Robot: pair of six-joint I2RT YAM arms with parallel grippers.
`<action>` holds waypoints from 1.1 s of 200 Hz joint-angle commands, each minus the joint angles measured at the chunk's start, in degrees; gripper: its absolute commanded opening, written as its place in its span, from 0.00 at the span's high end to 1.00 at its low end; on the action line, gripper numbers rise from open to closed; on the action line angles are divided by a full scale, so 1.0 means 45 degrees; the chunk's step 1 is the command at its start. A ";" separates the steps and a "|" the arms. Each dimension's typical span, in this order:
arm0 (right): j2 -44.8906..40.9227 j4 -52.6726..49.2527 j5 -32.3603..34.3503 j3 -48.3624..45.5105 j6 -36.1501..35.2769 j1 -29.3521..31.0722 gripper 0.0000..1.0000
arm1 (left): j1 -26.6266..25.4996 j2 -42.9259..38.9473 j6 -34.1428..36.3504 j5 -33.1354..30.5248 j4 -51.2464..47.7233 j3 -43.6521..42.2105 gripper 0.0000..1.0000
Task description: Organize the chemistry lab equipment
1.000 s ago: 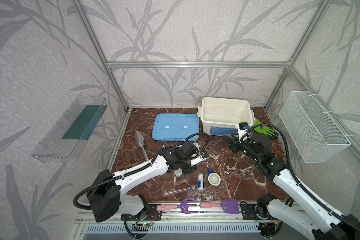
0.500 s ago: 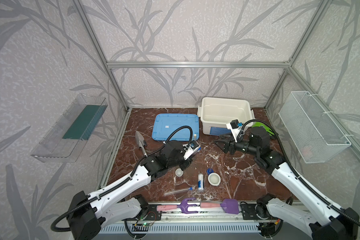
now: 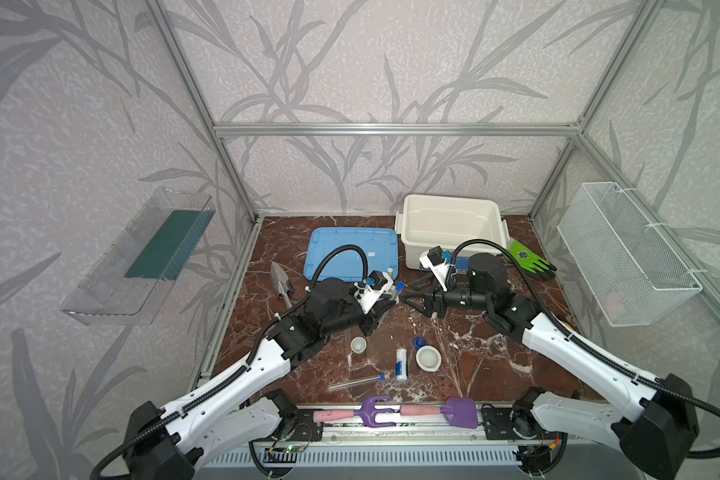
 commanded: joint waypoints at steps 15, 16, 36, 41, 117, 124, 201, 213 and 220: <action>0.0361 0.0920 0.0059 0.0658 0.0246 0.0437 0.47 | 0.0055 -0.0276 -0.0356 0.0622 0.0384 -0.0281 0.86; 0.0377 0.0921 0.0070 0.0660 0.0244 0.0444 0.47 | 0.0053 -0.0268 -0.0358 0.0627 0.0387 -0.0285 0.86; 0.0532 0.0980 0.0081 0.0780 0.0261 0.0596 0.51 | 0.0065 -0.0240 -0.0359 0.0690 0.0408 -0.0307 0.86; 0.0578 0.1019 0.0063 0.0788 0.0270 0.0621 0.53 | 0.0067 -0.0225 -0.0359 0.0705 0.0408 -0.0308 0.86; 0.0594 0.0682 0.0198 0.0897 0.0115 0.0763 0.86 | 0.0087 -0.0053 -0.0332 0.0431 0.0518 -0.0323 0.86; 0.0588 0.0658 0.0198 0.0916 0.0096 0.0763 0.88 | 0.0075 -0.0016 -0.0372 0.0436 0.0578 -0.0330 0.85; 0.0871 -0.0765 0.0298 0.1763 -0.1071 0.0953 0.89 | 0.0119 0.0378 -0.0671 -0.0149 0.1737 -0.0623 0.61; 0.0934 -0.0979 0.0382 0.1868 -0.1256 0.1031 0.89 | 0.0128 0.0473 -0.0681 -0.0133 0.1932 -0.0601 0.63; 0.0959 -0.1061 0.0427 0.1910 -0.1334 0.1055 0.89 | 0.0121 0.0571 -0.0662 -0.0102 0.1978 -0.0538 0.65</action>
